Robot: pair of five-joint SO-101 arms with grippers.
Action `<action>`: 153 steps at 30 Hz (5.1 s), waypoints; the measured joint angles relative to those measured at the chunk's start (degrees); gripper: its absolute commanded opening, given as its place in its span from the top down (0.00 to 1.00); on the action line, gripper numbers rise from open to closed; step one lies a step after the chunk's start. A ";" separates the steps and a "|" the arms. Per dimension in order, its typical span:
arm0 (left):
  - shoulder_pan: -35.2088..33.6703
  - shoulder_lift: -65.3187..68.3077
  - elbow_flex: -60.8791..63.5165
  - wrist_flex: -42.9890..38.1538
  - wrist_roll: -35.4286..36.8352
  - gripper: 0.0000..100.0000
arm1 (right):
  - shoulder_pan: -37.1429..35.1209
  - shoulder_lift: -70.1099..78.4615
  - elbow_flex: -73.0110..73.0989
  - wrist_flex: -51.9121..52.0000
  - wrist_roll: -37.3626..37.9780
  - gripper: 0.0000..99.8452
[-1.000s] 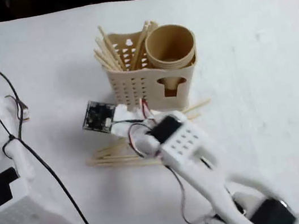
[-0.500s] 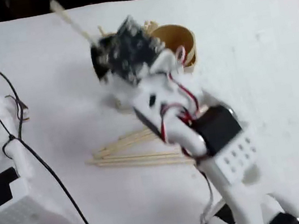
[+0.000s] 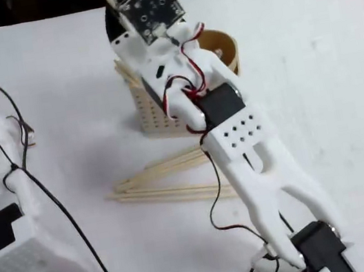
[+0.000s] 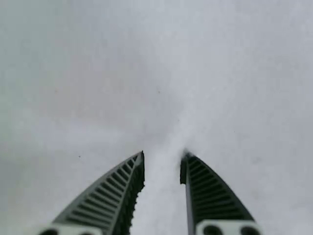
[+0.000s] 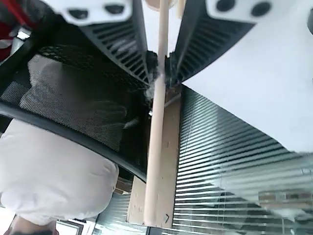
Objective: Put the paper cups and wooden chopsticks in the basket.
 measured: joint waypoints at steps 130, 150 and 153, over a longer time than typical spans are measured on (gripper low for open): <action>0.00 0.00 0.00 0.00 -0.26 0.86 | 6.95 -10.90 19.25 -5.19 -11.25 0.97; 0.00 0.00 0.00 0.00 -0.26 0.86 | -10.55 -17.67 34.55 47.03 20.66 0.88; 0.00 0.00 0.00 0.00 -0.26 0.86 | -10.81 -11.34 41.76 38.77 25.49 0.89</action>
